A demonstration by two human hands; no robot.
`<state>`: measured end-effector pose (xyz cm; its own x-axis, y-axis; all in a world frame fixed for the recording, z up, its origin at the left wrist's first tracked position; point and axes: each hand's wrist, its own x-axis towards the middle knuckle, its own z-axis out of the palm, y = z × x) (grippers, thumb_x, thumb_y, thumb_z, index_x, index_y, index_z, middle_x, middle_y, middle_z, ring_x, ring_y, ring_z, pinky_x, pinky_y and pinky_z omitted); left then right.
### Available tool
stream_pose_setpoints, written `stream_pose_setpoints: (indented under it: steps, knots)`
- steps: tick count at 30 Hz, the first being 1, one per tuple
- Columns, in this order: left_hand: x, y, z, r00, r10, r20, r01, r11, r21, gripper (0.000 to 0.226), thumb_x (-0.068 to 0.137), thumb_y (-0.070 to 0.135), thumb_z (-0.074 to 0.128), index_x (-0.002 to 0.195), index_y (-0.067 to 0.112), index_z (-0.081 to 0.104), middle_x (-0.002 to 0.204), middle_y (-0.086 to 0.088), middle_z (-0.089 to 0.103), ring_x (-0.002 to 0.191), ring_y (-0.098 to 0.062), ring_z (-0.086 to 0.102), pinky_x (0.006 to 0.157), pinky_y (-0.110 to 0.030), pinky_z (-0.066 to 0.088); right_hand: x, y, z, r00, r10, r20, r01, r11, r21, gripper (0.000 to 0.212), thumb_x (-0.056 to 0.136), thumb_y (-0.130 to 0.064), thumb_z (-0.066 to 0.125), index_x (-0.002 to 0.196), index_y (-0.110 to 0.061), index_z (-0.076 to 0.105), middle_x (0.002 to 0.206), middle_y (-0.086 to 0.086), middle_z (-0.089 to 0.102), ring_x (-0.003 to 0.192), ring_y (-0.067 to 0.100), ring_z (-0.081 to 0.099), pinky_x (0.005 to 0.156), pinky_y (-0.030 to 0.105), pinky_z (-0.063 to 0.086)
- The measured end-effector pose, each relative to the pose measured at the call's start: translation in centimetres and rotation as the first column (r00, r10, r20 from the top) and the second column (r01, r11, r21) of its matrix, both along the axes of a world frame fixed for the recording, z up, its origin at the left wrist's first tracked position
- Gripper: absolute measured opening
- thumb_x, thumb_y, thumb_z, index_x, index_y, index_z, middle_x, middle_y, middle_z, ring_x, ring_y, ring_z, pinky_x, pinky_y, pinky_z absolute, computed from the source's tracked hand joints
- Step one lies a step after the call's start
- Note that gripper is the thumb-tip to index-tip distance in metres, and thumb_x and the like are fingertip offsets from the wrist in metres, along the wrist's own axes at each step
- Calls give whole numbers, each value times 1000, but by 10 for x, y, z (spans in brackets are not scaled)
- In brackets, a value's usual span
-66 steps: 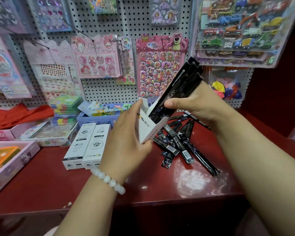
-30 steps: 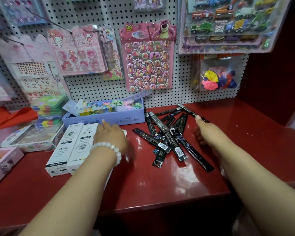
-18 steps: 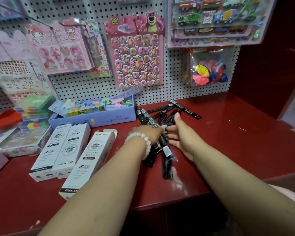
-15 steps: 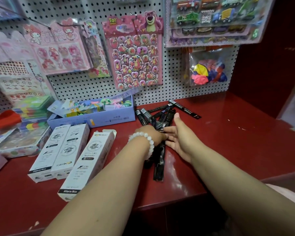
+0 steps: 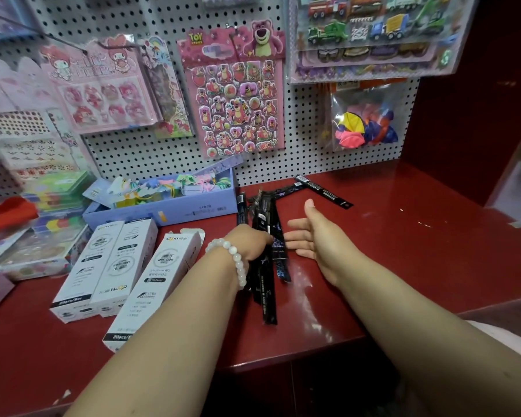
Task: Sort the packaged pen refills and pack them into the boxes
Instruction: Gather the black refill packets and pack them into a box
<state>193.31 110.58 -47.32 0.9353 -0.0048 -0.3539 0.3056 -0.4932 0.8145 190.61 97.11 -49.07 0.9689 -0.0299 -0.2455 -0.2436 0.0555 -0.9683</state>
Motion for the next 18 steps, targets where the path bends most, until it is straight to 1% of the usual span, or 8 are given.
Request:
stream_pose_setpoints:
  steps: [2,5,7,10,12,14,16,18]
  knots:
    - [-2,4,-2,999,38,-19,-40,993,-113,35,88,12,61,118,-5,57,115,-24,63,85,-26,59,81,-39,53,-1,3,1,1000,-15,-3,15,999,30,63,98,-53,27,125,-2,52,99,10,62,84,18,61,75,27,49]
    - [-8,6,-4,989,51,-137,-92,946,-312,16,94,12,53,95,-2,61,71,-15,67,58,-24,64,60,-36,59,-3,7,-2,999,-24,23,25,1000,-6,51,98,-46,36,121,-4,53,87,7,57,71,15,56,62,25,49]
    - [-12,5,-4,988,25,-152,-89,896,-436,18,97,11,48,85,4,58,55,-6,60,46,-16,58,48,-29,55,-4,7,-4,997,-36,72,42,995,-96,44,98,-45,39,109,-8,59,78,2,54,65,12,51,56,23,42]
    - [-18,2,-4,1000,-10,-28,-7,843,-537,18,98,14,49,83,7,58,56,-2,55,44,-12,52,46,-26,50,-6,6,-2,988,-6,152,27,990,-137,34,97,-42,42,96,-14,61,76,-1,53,66,11,48,61,25,39]
    - [-21,-2,-3,997,-46,67,76,820,-568,19,98,18,49,85,8,60,60,-2,55,47,-13,51,48,-27,49,-9,6,5,978,59,199,-47,997,-65,26,97,-38,45,88,-17,59,71,1,55,62,14,51,64,30,42]
    - [-24,-7,1,984,-86,155,159,810,-564,17,98,22,49,89,12,59,65,-2,56,52,-14,52,52,-28,48,-12,6,14,963,82,256,-95,995,40,23,97,-31,47,89,-12,57,64,5,51,54,19,49,58,35,45]
    - [-26,-11,6,966,-125,225,231,809,-540,15,98,23,48,89,15,57,68,-2,56,55,-13,54,57,-29,49,-13,5,24,948,77,310,-108,991,83,23,98,-27,47,85,-8,51,59,10,42,47,21,43,48,33,43]
    - [-30,-14,10,953,-166,255,279,809,-517,15,99,23,47,88,15,54,71,-3,57,55,-13,55,59,-30,50,-9,3,35,940,40,340,-82,991,109,26,98,-30,48,87,-6,51,59,13,42,42,20,39,43,30,40]
